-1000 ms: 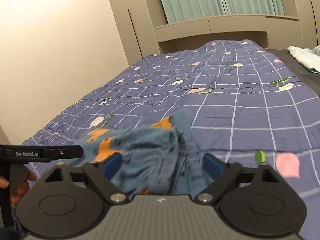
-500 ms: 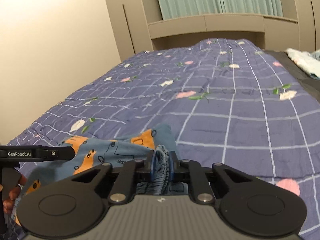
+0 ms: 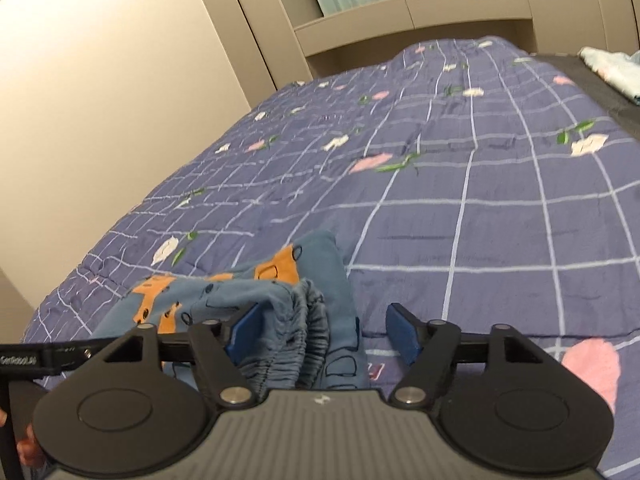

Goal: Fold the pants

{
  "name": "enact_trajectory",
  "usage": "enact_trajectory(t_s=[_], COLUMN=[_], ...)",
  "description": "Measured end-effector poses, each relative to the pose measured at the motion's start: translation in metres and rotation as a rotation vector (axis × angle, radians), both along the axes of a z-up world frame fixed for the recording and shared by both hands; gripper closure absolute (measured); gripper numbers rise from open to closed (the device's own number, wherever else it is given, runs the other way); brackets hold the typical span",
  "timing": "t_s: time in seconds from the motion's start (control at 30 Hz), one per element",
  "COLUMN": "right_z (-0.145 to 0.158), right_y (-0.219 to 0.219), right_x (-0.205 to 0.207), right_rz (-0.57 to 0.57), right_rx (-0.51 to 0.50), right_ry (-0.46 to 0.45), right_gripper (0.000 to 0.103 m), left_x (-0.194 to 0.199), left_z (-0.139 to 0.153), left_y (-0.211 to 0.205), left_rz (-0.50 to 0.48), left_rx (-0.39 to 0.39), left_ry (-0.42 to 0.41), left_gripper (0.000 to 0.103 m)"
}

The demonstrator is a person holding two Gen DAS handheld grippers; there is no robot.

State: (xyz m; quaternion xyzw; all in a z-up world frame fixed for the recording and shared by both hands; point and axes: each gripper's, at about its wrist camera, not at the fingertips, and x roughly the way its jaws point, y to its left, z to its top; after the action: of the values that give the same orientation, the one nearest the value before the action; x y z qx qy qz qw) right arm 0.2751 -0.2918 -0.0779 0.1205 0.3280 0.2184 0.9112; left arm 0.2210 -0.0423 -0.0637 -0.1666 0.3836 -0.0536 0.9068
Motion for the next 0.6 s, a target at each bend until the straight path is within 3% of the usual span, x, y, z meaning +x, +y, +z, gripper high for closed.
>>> enact_trajectory(t_s=[0.37,0.6], right_z=[-0.007,-0.007], right_y=[0.006,0.021], right_x=[-0.008,-0.008], right_rz=[-0.024,0.017], right_rx=[-0.015,-0.066], right_ry=[-0.022,-0.034], right_gripper=[0.019,0.002], left_x=[-0.007,-0.011], left_z=[-0.009,-0.013], left_y=[-0.008,-0.01], left_rz=[-0.005,0.0], left_rx=[0.056,0.062], left_ry=[-0.007,-0.035], left_gripper=[0.0,0.0])
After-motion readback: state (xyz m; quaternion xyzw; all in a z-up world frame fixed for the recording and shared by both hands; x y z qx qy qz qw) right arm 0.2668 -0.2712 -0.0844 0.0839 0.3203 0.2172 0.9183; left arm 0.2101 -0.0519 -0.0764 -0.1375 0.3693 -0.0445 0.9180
